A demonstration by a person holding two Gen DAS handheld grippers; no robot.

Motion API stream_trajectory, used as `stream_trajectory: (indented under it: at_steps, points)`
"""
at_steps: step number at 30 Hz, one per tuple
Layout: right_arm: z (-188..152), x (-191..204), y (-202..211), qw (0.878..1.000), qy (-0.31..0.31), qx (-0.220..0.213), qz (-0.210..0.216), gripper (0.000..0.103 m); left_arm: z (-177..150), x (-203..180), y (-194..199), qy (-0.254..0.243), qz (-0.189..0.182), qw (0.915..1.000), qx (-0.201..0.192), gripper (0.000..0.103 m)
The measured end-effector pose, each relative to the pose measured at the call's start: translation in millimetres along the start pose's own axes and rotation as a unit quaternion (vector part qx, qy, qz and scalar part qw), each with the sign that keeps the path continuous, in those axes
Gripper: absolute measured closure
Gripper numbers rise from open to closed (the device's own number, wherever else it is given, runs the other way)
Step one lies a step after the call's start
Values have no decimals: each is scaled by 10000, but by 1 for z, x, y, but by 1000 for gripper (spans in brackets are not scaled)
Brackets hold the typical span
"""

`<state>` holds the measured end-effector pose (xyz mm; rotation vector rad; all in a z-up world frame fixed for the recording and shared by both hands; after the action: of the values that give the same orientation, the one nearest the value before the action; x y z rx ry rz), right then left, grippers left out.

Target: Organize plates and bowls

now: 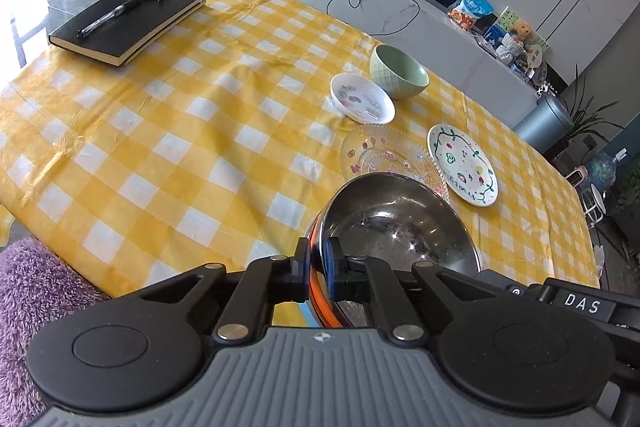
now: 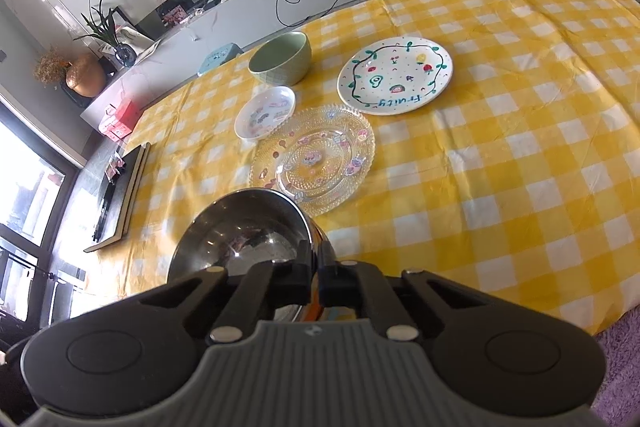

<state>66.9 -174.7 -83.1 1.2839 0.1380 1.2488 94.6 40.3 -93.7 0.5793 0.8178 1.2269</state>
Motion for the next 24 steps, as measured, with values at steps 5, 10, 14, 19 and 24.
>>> stream_trajectory:
  at_steps: [5,10,14,19,24]
  points:
    - [0,1,1,10000,32,-20,-13,98,0,1,2,6,-9,10000,6,93]
    - [6,2,13,9996,18,-247,139,88,9,5,15,30,55,9997,-223,80]
    - [14,5,21,9984,74,-479,287,70,21,2,23,-173,108,9991,-367,69]
    - [25,8,22,9976,117,-594,340,62,36,-4,23,-534,134,9978,-375,59]
    - [37,12,16,9971,245,-645,319,51,50,-8,15,-742,132,9967,-306,43]
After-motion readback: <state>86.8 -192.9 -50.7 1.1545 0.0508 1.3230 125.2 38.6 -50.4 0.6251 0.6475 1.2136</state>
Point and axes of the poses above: each gripper's, at about its wrist camera, not at the fingertips, and y roughly against the way its jaws point, x to its left, z to its top, the point moved 6 cm from there along -y, roughly the way its jaws point, and after that the axes turned 14 degrees about -y, right-handed, at the moved point
